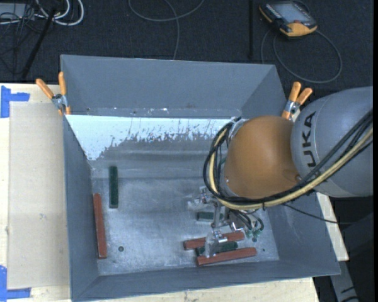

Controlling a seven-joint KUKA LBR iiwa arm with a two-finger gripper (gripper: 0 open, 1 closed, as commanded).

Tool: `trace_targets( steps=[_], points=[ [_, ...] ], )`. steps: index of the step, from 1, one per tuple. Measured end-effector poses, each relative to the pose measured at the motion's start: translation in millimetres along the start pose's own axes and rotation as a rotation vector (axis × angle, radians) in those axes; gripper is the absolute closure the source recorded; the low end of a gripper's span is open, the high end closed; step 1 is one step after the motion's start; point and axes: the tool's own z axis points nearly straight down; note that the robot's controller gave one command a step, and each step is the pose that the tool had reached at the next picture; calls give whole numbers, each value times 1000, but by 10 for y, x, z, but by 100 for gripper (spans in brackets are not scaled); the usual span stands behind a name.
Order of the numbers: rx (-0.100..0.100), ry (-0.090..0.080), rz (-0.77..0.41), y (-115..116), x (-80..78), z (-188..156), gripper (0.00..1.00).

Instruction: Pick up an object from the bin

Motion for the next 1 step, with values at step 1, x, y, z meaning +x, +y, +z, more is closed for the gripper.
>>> trace_targets(
  steps=[1],
  points=[
    [-1,-9,-98,-109,-183,408,0]
  ],
)
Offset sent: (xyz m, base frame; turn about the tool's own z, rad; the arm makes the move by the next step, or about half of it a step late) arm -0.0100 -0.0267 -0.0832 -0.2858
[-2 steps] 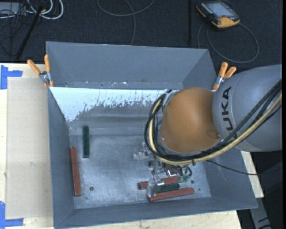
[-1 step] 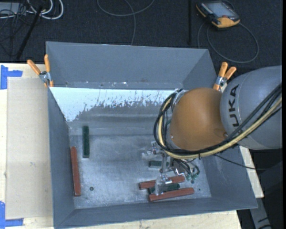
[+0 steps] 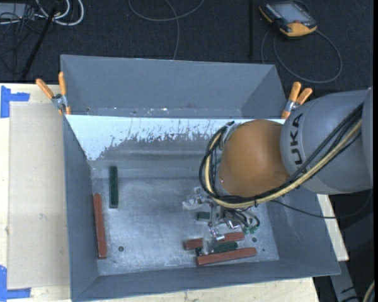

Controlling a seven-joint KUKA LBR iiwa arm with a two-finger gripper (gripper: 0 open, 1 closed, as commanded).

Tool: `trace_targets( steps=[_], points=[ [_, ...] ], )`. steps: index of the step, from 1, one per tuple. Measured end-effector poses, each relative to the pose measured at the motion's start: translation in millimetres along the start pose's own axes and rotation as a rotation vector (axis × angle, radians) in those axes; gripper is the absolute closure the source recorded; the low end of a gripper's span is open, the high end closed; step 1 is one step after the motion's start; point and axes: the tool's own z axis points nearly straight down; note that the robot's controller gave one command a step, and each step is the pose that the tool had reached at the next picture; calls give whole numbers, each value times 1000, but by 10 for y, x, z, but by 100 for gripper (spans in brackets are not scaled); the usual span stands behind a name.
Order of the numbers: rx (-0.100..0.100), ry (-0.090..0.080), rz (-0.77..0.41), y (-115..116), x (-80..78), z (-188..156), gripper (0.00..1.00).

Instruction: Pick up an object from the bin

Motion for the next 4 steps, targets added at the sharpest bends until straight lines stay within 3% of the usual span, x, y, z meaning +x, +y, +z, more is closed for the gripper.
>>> trace_targets(
  steps=[1,3,4],
  points=[
    [0,6,-185,-101,305,345,100],
    [-1,5,-183,-104,306,346,100],
    [2,1,-408,-1227,503,-1105,100]
  ],
)
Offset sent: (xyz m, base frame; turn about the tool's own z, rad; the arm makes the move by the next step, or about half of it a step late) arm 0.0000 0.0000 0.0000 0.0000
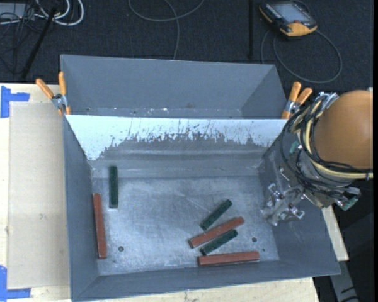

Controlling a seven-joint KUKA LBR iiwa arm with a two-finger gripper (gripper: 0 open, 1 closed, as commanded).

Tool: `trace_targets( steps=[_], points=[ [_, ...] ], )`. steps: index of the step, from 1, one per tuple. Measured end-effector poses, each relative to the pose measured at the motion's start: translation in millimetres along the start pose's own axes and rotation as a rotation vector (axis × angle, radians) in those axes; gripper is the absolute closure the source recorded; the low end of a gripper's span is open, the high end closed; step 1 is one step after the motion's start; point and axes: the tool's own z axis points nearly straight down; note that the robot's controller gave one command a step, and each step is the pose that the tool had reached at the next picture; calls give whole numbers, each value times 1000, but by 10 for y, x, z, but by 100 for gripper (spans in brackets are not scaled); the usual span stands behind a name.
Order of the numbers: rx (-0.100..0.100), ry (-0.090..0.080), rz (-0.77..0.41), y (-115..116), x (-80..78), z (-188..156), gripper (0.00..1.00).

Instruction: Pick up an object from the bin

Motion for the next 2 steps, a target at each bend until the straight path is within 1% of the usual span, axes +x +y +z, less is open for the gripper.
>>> trace_targets(
  steps=[1,2],
  points=[
    [-6,2,0,22,-4,21,0],
    [-6,2,1,22,-4,21,0]
  ],
)
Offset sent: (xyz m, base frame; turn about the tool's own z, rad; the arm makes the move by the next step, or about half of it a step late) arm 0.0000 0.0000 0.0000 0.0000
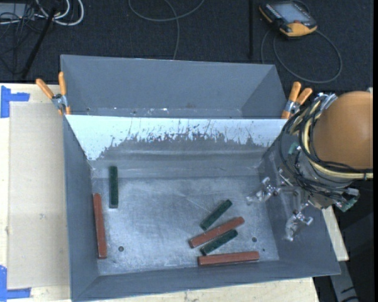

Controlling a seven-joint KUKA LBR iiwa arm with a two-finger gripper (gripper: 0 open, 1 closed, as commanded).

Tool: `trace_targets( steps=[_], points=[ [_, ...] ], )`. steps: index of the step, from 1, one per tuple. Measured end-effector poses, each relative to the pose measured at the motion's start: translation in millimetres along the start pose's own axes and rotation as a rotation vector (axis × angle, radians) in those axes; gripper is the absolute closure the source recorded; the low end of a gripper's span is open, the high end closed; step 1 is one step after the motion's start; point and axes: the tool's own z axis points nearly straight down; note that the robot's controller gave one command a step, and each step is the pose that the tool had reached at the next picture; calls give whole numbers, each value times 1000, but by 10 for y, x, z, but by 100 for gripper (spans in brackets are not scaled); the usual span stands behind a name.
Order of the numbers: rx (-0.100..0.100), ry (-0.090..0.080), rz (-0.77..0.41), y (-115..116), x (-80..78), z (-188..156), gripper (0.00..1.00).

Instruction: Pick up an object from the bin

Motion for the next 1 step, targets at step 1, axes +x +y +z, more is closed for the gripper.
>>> trace_targets(
  steps=[1],
  points=[
    [8,-6,-23,-117,-647,445,0]
  ],
)
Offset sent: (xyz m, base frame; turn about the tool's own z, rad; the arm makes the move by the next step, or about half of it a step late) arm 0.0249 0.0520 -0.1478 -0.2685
